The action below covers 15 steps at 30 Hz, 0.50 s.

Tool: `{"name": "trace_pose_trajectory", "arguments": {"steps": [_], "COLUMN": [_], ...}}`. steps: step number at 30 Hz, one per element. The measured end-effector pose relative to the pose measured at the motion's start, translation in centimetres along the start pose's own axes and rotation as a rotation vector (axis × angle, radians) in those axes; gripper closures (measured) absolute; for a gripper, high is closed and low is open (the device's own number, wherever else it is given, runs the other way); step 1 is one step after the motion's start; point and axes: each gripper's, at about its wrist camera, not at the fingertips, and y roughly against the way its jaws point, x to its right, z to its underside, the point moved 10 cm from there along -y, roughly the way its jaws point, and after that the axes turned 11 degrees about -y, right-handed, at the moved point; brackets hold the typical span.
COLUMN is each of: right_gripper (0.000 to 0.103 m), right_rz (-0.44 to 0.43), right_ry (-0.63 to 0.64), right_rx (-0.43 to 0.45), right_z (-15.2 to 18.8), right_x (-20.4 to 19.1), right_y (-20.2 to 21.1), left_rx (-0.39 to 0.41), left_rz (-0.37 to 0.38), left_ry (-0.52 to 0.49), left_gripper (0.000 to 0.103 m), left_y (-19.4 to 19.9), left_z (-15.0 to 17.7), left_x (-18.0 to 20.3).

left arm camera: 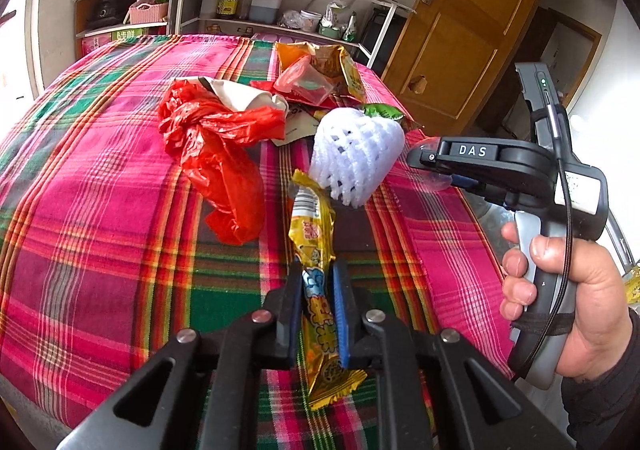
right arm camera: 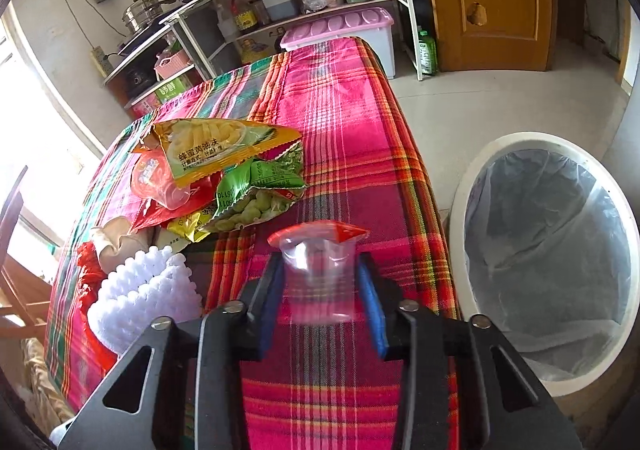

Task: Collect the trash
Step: 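Grasp the yellow snack wrapper with left tool while right tool grasps clear cup, then carry wrapper and cup over the bin and open both tools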

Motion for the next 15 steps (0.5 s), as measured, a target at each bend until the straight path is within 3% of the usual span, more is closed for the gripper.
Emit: {"name": "trace_pose_trajectory", "arguments": {"steps": [15], "right_gripper": [0.069], "right_rz": [-0.061], "right_ry": [-0.017], "right_rx": [0.042], "right_z": [1.2], "right_x": [1.6], "right_y": [5.2], "left_rx": [0.025], "left_rz": [-0.006], "left_ry": [-0.018], "left_gripper": [0.095], "left_y": [3.5], "left_z": [0.2], "left_x": [0.9]}}
